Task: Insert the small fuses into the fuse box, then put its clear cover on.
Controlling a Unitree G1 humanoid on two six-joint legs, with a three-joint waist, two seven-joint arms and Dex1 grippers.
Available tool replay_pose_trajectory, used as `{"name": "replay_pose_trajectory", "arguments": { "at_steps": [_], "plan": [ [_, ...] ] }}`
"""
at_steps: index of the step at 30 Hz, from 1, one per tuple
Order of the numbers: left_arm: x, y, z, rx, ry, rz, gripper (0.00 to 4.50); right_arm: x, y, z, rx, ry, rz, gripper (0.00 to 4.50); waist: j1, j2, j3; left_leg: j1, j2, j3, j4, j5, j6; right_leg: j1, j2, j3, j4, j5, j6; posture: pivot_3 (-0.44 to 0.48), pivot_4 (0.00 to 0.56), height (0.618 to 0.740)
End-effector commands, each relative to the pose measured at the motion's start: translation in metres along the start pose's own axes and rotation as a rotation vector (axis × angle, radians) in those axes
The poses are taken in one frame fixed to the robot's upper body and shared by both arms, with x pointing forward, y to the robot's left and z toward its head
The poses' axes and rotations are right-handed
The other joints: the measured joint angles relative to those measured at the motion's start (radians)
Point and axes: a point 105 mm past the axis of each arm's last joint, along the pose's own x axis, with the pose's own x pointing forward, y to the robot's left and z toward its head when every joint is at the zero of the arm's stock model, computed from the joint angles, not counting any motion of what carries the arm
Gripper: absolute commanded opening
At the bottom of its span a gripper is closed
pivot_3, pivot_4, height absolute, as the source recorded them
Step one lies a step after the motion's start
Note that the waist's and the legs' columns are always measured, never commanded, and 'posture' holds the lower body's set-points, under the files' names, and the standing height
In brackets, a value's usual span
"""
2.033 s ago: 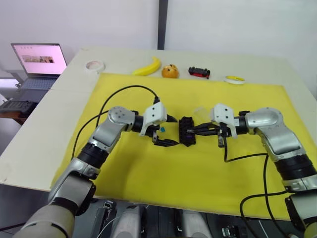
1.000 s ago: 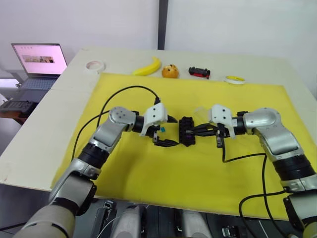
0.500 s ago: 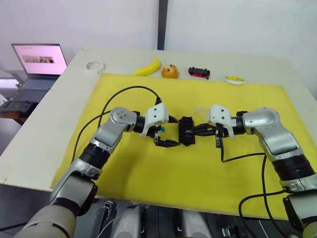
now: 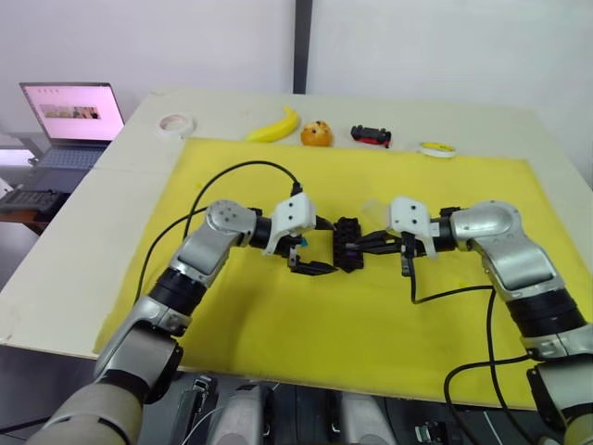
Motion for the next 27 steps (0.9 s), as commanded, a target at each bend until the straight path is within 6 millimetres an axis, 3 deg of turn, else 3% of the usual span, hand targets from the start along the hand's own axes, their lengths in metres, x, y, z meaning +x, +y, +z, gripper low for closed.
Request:
{"name": "replay_pose_trajectory", "arguments": {
  "at_steps": [1,9,12,16,25,27],
  "plan": [
    [-0.002,0.002,0.008,0.039,-0.019,0.014,4.47,0.000,-0.006,0.003,-0.039,0.025,-0.018,0.00,0.000,0.000,0.000,0.000,0.000,0.000,0.000,0.000,0.000,0.000,0.000,0.000,0.000,0.000,0.000,0.000,0.150,0.740],
    [-0.002,0.002,0.007,0.039,-0.015,0.017,4.47,-0.003,-0.003,0.013,-0.043,-0.013,0.007,0.00,0.000,0.000,0.000,0.000,0.000,0.000,0.000,0.000,0.000,0.000,0.000,0.000,0.001,0.000,0.000,0.000,0.150,0.740],
    [-0.002,0.003,0.006,0.039,-0.013,0.019,4.50,-0.010,-0.005,0.024,-0.049,-0.062,0.001,0.99,0.000,0.000,0.000,0.000,0.000,0.000,0.000,0.000,0.000,0.000,0.000,0.000,0.001,0.000,0.000,0.000,0.150,0.740],
    [-0.002,0.004,0.005,0.039,-0.012,0.020,4.50,-0.020,-0.010,0.028,-0.043,-0.076,-0.016,2.97,0.001,0.000,0.000,0.000,0.000,0.000,0.000,0.000,0.000,0.000,0.000,0.000,0.000,0.000,0.000,0.000,0.150,0.740],
    [0.001,0.002,0.004,0.046,-0.012,0.009,4.50,-0.019,-0.007,0.023,0.061,-0.178,-0.060,2.97,0.002,0.000,0.000,0.000,0.000,0.000,0.000,0.000,0.000,0.000,0.000,0.000,0.000,0.000,0.000,0.000,0.150,0.740],
    [0.002,0.001,0.004,0.049,-0.010,0.005,4.50,-0.016,-0.001,0.025,0.131,-0.247,-0.056,2.41,0.002,0.000,0.000,0.000,0.000,0.000,0.000,0.000,0.000,0.000,0.000,0.000,0.001,0.000,0.000,0.000,0.150,0.740]
  ]
}}
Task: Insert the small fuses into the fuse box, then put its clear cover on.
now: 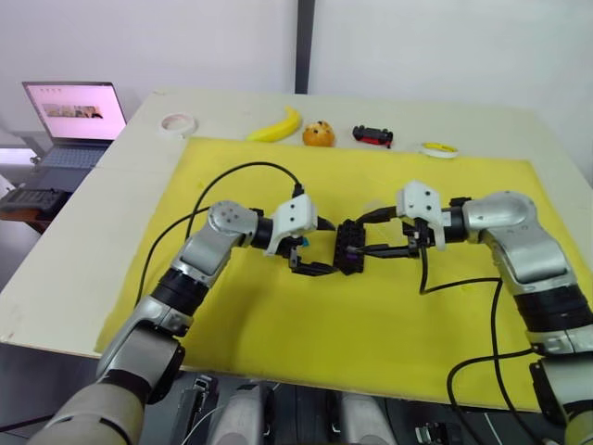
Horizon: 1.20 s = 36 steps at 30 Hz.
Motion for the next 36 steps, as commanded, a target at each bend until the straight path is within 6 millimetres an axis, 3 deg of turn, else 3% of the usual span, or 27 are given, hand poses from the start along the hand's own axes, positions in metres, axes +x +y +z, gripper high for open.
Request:
{"name": "replay_pose_trajectory", "arguments": {
  "at_steps": [1,5,23,32,36],
  "plan": [
    [0.000,0.001,0.005,0.033,-0.016,0.003,4.50,-0.002,0.004,0.014,0.076,-0.132,-0.028,2.08,0.000,0.000,0.000,0.000,0.000,0.000,0.000,0.000,0.000,0.000,0.000,0.000,0.000,0.000,0.000,0.000,0.150,0.740],
    [0.001,0.002,0.004,0.035,-0.011,0.002,4.50,0.003,0.005,0.006,0.175,-0.168,-0.062,0.03,-0.001,0.000,0.000,0.000,0.000,0.000,0.000,0.000,0.000,0.000,0.000,0.000,0.000,0.000,0.000,0.000,0.150,0.740],
    [0.001,0.003,0.002,0.044,-0.004,0.002,4.50,0.020,0.015,-0.036,0.169,0.018,-0.094,0.03,0.000,0.000,0.000,0.000,0.000,0.000,0.001,-0.002,0.003,0.000,0.000,0.000,0.001,0.000,0.000,0.000,0.150,0.740],
    [0.001,0.005,0.002,0.043,-0.003,0.009,4.50,0.020,0.015,-0.031,0.151,0.002,-0.091,0.03,-0.001,0.000,-0.001,0.001,0.000,0.000,0.002,-0.002,0.004,0.000,0.000,0.000,0.003,0.000,0.000,0.000,0.150,0.740],
    [-0.002,0.006,0.001,0.030,-0.008,0.023,4.50,0.010,0.009,-0.007,0.152,-0.098,-0.124,0.03,0.000,0.000,-0.001,0.001,0.000,0.000,0.003,-0.003,0.004,0.000,0.000,0.000,0.004,0.000,0.000,0.000,0.150,0.740]
  ]
}}
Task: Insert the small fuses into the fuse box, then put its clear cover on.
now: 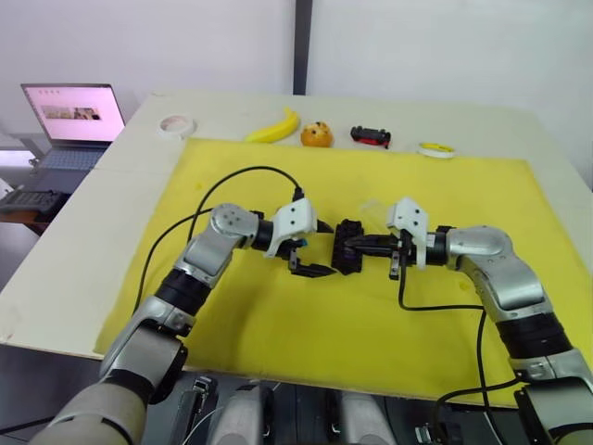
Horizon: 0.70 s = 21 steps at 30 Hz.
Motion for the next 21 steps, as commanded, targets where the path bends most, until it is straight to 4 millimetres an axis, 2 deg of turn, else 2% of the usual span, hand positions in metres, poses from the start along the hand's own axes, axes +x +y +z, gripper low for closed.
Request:
{"name": "replay_pose_trajectory", "arguments": {
  "at_steps": [1,5,7,10,13,16,19,20,21],
  "plan": [
    [-0.007,0.005,0.011,0.028,-0.034,0.026,4.50,-0.008,0.000,0.019,0.004,-0.067,-0.019,0.03,0.000,0.000,0.000,0.000,0.000,0.000,0.000,0.000,0.000,0.000,0.000,0.000,0.000,0.000,0.000,0.000,0.150,0.740],
    [-0.034,0.003,0.014,-0.031,-0.075,0.091,4.50,-0.033,-0.007,0.033,-0.005,-0.081,-0.122,0.03,-0.002,0.000,0.000,0.000,0.000,0.000,0.001,0.000,0.000,-0.001,0.000,0.000,0.001,0.000,0.000,0.000,0.150,0.740],
    [-0.056,0.001,0.012,-0.084,-0.081,0.152,4.50,-0.050,-0.007,0.032,0.001,-0.071,-0.174,0.03,-0.002,0.000,0.000,0.000,0.001,-0.001,0.001,0.000,0.000,-0.001,-0.001,0.000,0.002,0.000,0.000,0.000,0.150,0.740],
    [-0.101,-0.005,0.004,-0.194,-0.083,0.276,4.50,-0.083,-0.007,0.018,0.035,-0.018,-0.273,0.03,-0.001,0.000,0.000,0.000,0.001,-0.001,0.001,-0.001,0.001,-0.001,-0.002,0.000,0.003,0.000,0.000,0.000,0.150,0.740],
    [-0.146,-0.017,-0.010,-0.318,-0.050,0.398,4.50,-0.119,-0.005,0.001,0.085,0.041,-0.379,0.78,-0.001,0.000,0.000,0.000,0.001,-0.001,0.000,-0.001,0.001,-0.001,-0.003,0.001,0.003,0.000,0.000,0.000,0.150,0.740],
    [-0.188,-0.035,-0.026,-0.421,0.022,0.518,4.50,-0.162,-0.002,-0.019,0.104,0.139,-0.498,2.25,-0.001,0.000,0.000,0.000,0.001,-0.001,0.000,-0.001,0.001,-0.001,-0.004,0.001,0.003,0.000,0.000,0.000,0.150,0.740],
    [-0.208,-0.049,-0.033,-0.476,0.065,0.563,4.50,-0.187,0.002,-0.028,0.115,0.191,-0.569,3.78,-0.001,0.000,0.000,0.001,0.001,-0.001,0.000,-0.001,0.001,0.001,-0.004,0.001,0.002,0.000,-0.001,0.000,0.150,0.740],
    [-0.221,-0.051,-0.039,-0.503,0.085,0.593,4.50,-0.195,0.005,-0.028,0.123,0.204,-0.602,4.27,0.000,0.000,0.000,0.002,0.001,-0.001,0.000,-0.001,0.001,0.002,-0.005,0.001,0.001,0.000,-0.001,0.000,0.150,0.740],
    [-0.230,-0.053,-0.042,-0.521,0.099,0.614,4.50,-0.200,0.007,-0.028,0.128,0.214,-0.625,4.46,0.001,0.000,0.000,0.003,0.001,-0.001,0.000,-0.001,0.001,0.003,-0.005,0.001,0.001,0.000,-0.001,0.000,0.150,0.740]
  ]
}}
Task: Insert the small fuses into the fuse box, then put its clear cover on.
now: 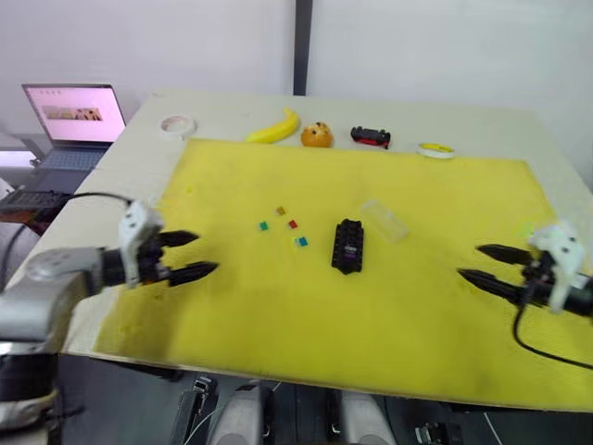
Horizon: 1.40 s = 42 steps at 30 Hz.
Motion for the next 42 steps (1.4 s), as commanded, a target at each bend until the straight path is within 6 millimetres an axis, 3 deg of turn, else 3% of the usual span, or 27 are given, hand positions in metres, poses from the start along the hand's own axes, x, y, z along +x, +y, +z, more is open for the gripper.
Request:
{"name": "replay_pose_trajectory", "arguments": {
  "at_steps": [1,6,10,18,23,31,35,42],
  "plan": [
    [-0.023,0.009,0.008,0.005,-0.007,0.059,4.50,-0.027,-0.011,0.010,-0.047,-0.011,-0.090,4.46,0.001,0.000,0.000,0.000,0.000,0.000,0.000,0.000,0.000,0.000,0.000,0.000,0.000,0.000,0.000,0.000,0.150,0.740],
    [-0.005,0.012,0.007,0.013,0.005,0.022,4.50,-0.032,-0.007,0.016,-0.058,-0.017,-0.119,4.46,0.001,0.001,-0.001,0.005,0.000,0.000,-0.002,0.000,0.000,0.005,-0.002,0.001,-0.002,-0.001,-0.002,0.000,0.150,0.740],
    [0.010,0.005,0.015,-0.049,-0.010,-0.042,4.50,-0.019,0.008,0.034,-0.071,-0.068,-0.063,4.46,-0.005,0.001,0.000,0.013,0.000,0.000,-0.008,0.000,0.000,0.013,-0.002,0.001,-0.008,-0.001,-0.002,0.000,0.150,0.740],
    [0.034,0.006,0.034,-0.385,-0.008,-0.116,4.50,0.035,0.077,0.087,-0.068,-0.249,0.197,4.46,-0.008,0.000,0.000,0.013,0.000,-0.001,-0.007,0.000,-0.001,0.013,-0.001,0.000,-0.007,0.000,0.000,0.000,0.150,0.740],
    [0.044,0.004,0.058,-0.577,0.044,-0.232,4.50,0.057,0.113,0.100,-0.088,-0.309,0.320,4.46,0.003,-0.002,0.000,0.011,0.000,-0.001,-0.007,0.000,-0.001,0.012,0.001,-0.001,-0.008,0.000,0.000,0.000,0.150,0.740],
    [0.088,0.017,0.063,-0.885,0.016,-0.248,4.50,0.084,0.140,0.105,-0.090,-0.360,0.357,4.46,-0.003,-0.003,0.000,0.012,-0.002,0.000,-0.005,-0.001,0.001,0.013,0.003,-0.002,-0.008,0.000,0.001,0.000,0.150,0.740],
    [0.095,0.025,0.058,-0.954,0.013,-0.215,4.50,0.088,0.143,0.108,-0.078,-0.384,0.346,4.46,-0.010,-0.004,0.000,0.010,-0.001,0.000,-0.006,0.000,0.000,0.010,0.004,-0.002,-0.006,0.000,0.001,0.000,0.150,0.740],
    [0.106,0.019,0.051,-0.945,0.025,-0.226,4.50,0.091,0.142,0.105,-0.067,-0.382,0.314,4.46,-0.002,-0.004,0.000,0.011,-0.001,0.000,-0.006,0.000,-0.001,0.011,0.003,-0.002,-0.006,0.000,0.001,0.000,0.150,0.740]
  ]
}}
